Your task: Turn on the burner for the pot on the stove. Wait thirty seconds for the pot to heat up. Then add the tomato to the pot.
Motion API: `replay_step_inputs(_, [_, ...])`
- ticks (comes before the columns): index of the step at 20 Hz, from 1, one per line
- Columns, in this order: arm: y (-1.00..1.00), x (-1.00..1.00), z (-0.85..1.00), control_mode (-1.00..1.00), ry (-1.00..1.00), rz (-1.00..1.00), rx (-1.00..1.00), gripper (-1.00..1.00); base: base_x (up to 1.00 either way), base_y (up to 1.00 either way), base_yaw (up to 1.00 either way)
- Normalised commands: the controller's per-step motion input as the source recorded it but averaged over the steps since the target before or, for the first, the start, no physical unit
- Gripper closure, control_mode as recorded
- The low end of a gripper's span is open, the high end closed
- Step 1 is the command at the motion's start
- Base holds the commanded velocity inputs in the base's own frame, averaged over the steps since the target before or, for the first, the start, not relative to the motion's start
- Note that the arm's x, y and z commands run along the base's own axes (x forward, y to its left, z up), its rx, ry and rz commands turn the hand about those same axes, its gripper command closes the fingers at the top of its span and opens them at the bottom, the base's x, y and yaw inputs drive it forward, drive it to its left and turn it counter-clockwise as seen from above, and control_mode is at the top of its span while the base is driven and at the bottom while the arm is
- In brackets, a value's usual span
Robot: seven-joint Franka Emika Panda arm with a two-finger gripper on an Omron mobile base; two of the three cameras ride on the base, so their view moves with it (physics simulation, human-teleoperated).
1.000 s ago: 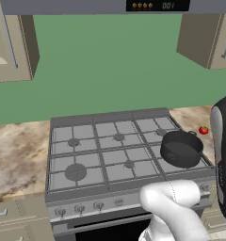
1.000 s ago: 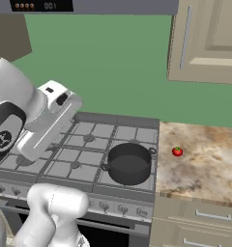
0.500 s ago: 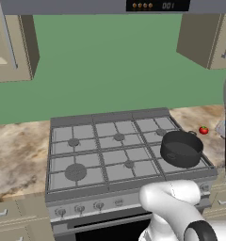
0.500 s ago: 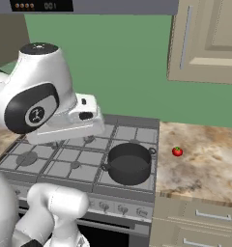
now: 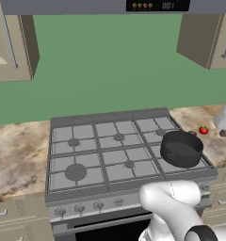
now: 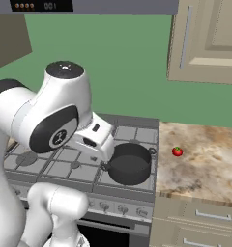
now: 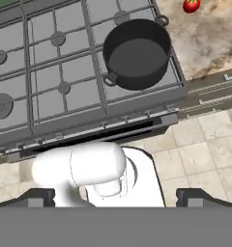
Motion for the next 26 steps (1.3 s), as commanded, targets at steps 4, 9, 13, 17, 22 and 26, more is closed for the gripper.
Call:
replay_step_inputs(4, [-0.28,0.34,-0.09,-1.00,-0.03,-0.50,0.00,-1.00,0.00,0.00,0.00])
replay_step_inputs(9, [-0.53,0.52,0.00,-1.00,0.03,-0.33,0.00,-1.00,0.00,0.00,0.00])
replay_step_inputs(13, [-0.53,0.49,-0.06,-1.00,0.03,-0.12,0.00,-1.00,0.00,0.00,0.00])
replay_step_inputs(17, [-0.39,0.41,-0.29,-1.00,0.00,-0.02,-0.03,-1.00,0.00,0.00,0.00])
replay_step_inputs(22, [-0.28,0.39,-0.47,-1.00,0.00,0.00,-0.03,-1.00,0.00,0.00,0.00])
replay_step_inputs(26, [-0.31,0.48,-0.40,-1.00,0.00,0.00,-0.01,-1.00,0.00,0.00,0.00])
